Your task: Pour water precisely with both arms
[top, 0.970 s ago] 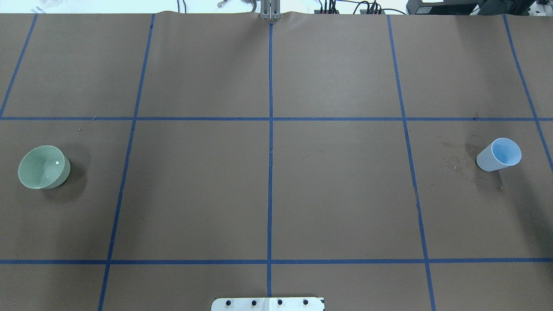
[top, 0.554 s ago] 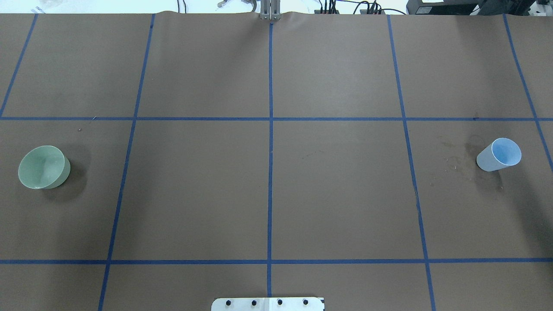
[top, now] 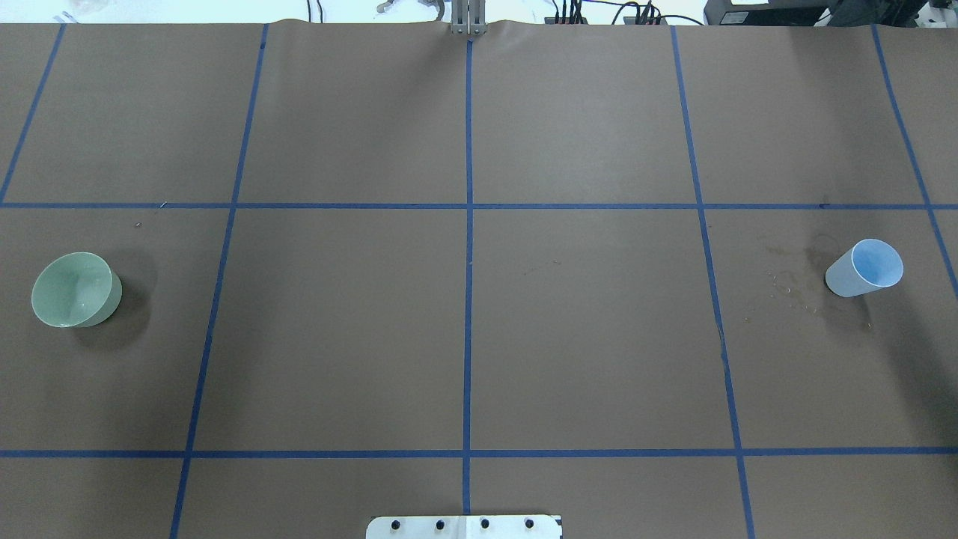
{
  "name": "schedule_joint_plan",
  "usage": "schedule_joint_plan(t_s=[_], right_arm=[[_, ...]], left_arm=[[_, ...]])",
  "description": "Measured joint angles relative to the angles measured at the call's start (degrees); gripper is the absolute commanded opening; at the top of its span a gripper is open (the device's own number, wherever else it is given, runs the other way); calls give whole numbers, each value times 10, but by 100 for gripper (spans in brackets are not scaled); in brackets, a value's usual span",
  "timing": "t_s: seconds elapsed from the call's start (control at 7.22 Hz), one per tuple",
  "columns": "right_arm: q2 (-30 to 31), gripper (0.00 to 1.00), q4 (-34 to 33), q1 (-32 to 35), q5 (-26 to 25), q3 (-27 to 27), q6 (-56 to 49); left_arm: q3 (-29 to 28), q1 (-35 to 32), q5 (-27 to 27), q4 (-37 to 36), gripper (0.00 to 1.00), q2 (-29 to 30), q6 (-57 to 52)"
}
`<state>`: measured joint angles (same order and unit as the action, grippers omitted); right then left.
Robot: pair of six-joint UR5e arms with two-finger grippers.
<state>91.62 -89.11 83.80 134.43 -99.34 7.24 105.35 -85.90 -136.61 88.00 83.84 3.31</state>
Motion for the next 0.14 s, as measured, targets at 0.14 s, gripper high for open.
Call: schedule_joint_plan(t_s=[0.14], right_arm=[[-1, 99, 0, 0, 1, 1, 0]], left_arm=[[9, 0, -4, 0, 100, -2, 1]])
